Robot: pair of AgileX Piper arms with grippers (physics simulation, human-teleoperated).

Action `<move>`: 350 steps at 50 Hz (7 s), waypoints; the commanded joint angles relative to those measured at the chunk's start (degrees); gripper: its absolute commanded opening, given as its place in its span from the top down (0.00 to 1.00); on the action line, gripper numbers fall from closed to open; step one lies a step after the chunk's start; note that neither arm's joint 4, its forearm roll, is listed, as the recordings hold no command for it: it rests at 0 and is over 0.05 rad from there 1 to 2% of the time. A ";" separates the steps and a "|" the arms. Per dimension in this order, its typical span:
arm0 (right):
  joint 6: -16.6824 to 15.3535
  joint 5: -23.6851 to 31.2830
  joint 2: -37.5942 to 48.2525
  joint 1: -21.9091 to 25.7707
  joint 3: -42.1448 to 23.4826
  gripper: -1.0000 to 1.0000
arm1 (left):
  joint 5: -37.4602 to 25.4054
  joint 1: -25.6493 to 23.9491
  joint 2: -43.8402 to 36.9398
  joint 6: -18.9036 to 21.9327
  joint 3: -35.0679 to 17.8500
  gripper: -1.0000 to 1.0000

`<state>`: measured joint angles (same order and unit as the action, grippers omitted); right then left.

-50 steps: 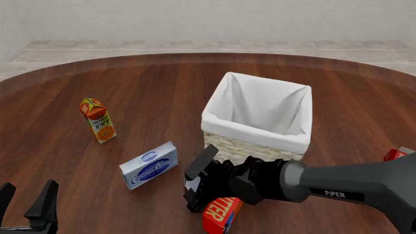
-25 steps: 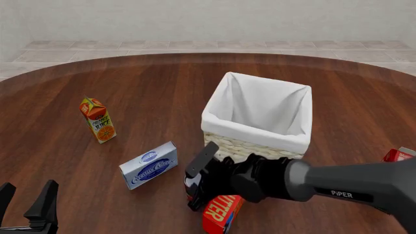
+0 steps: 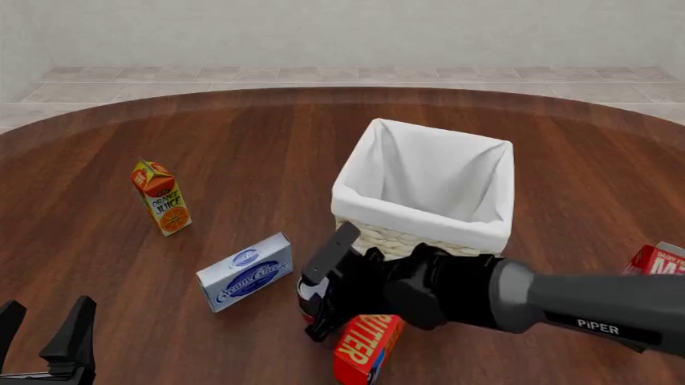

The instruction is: Pick up the alphabet soup and the tomato sauce, and put them in the basket.

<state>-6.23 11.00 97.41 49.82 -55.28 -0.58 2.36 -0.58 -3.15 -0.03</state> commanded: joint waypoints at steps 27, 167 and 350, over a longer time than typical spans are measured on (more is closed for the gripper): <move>1.16 6.80 -9.40 3.25 -4.08 1.00 | 0.00 0.00 0.00 0.00 0.00 0.00; -3.67 18.53 -20.28 -7.60 -21.67 1.00 | 0.00 0.00 0.00 0.00 0.00 0.00; -9.04 11.23 -2.20 -26.71 -16.42 1.00 | 0.00 0.00 0.00 0.00 0.00 0.00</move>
<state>-16.13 22.92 94.27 23.05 -71.49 -0.58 2.36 -0.58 -3.15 -0.03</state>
